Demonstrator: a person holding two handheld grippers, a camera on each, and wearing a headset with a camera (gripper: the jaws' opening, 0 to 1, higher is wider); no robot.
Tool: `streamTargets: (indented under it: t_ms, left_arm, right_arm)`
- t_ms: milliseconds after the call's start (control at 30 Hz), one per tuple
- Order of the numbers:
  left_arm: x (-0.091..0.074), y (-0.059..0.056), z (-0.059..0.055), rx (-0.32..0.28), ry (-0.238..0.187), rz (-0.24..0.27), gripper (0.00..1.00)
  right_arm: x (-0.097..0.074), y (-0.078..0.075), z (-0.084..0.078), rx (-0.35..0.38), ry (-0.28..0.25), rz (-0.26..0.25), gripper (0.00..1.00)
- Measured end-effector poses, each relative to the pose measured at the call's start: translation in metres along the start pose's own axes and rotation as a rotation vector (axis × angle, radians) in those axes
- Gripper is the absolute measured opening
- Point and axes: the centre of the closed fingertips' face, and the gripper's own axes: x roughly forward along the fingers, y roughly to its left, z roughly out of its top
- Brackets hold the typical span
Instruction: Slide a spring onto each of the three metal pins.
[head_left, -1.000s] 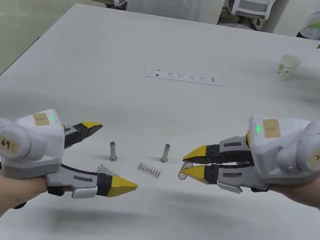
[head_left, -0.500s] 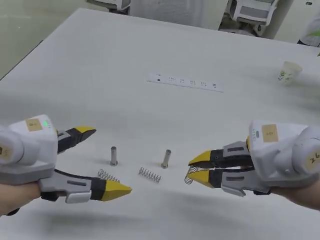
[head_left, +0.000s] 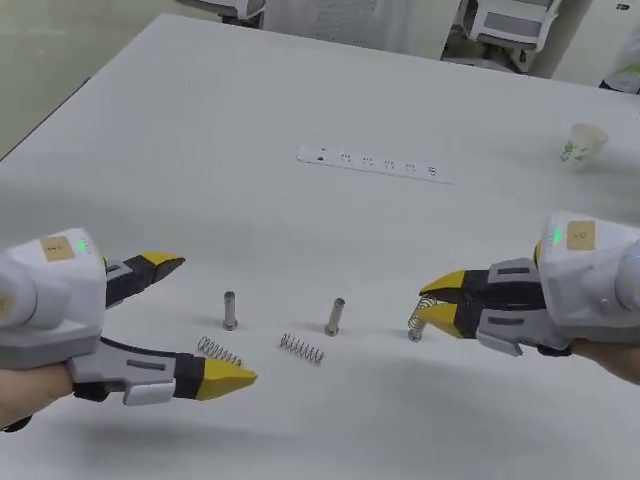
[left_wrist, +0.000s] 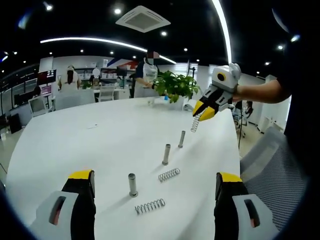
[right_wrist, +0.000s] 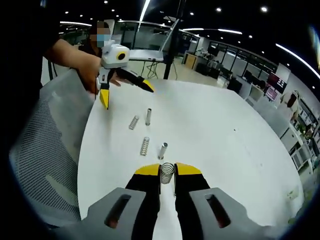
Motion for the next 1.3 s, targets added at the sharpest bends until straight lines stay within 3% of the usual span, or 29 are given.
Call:
streamTargets:
  t_ms: [367, 633, 1300]
  left_arm:
    - [0.000, 0.002, 0.001, 0.003, 0.002, -0.003, 0.98]
    - [-0.001, 0.002, 0.002, 0.000, 0.000, -0.002, 0.98]
    - [-0.004, 0.005, -0.002, -0.009, 0.004, 0.007, 0.98]
  right_arm:
    - [-0.007, -0.026, -0.009, 0.047, 0.009, -0.063, 0.07]
    - [-0.003, -0.037, -0.016, 0.078, 0.019, -0.082, 0.07]
    - [0.010, -0.036, -0.030, 0.139, 0.031, -0.078, 0.07]
